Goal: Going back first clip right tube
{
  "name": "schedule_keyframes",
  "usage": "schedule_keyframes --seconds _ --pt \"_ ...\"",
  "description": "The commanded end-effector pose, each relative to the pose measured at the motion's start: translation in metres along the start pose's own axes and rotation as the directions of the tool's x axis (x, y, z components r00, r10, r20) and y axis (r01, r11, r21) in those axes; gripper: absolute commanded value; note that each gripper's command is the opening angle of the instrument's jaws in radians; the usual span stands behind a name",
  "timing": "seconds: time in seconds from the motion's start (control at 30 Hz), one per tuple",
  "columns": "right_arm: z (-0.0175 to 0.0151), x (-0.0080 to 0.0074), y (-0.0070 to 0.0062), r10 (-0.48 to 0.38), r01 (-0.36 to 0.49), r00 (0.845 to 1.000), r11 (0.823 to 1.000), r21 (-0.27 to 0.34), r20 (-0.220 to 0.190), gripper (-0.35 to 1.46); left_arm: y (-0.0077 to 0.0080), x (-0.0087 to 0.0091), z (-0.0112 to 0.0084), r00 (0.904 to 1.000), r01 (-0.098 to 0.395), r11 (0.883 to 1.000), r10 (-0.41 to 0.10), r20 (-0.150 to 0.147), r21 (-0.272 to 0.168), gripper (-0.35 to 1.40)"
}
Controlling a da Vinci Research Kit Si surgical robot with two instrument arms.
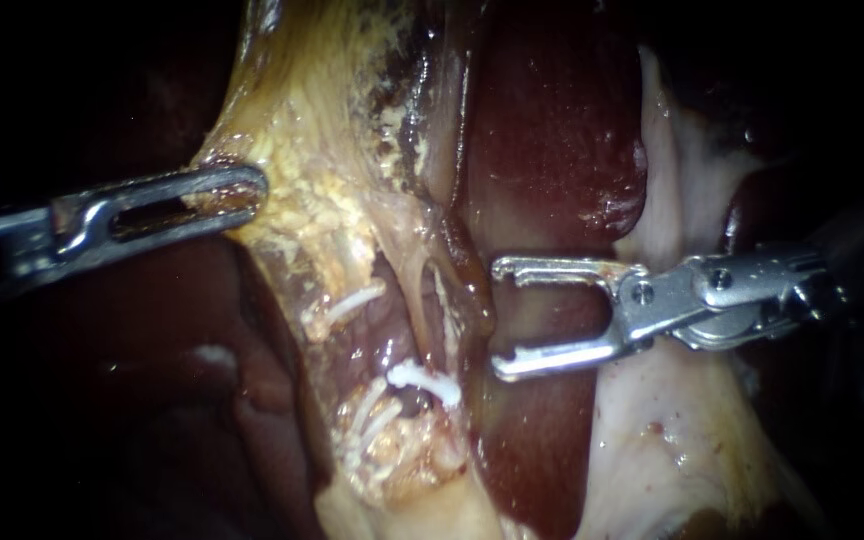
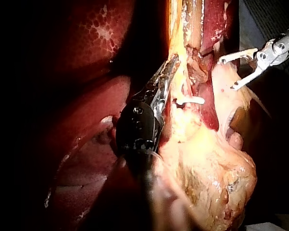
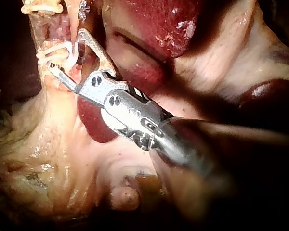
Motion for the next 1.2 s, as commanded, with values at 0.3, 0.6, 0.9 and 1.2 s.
schedule_keyframes --seconds 0.3,0.6,0.9,1.2 --pt "-0.0004 0.0006 0.0002 -0.019 0.019 1.0 1.0 0.001 -0.003 0.6 0.001 0.0008 0.0008 1.0 -0.004 1.0 0.004 0.006 0.002 -0.35" --pt "-0.0007 0.0003 0.0005 -0.019 0.019 1.0 1.0 0.011 -0.004 0.6 0.004 0.0044 0.0045 0.9982 -0.037 0.998 0.034 -0.048 -0.043 -0.35" --pt "-0.0005 0.0004 0.0006 -0.019 0.019 1.0 1.0 0.016 -0.005 0.6 0.0052 0.006 0.0082 0.9965 -0.042 0.998 0.039 -0.074 -0.049 -0.35" --pt "-0.0005 0.0007 0.0006 -0.017 0.017 1.0 1.0 0.016 -0.005 0.6 0.0045 0.0069 0.01 0.9952 -0.043 0.999 0.04 -0.089 -0.033 -0.35"
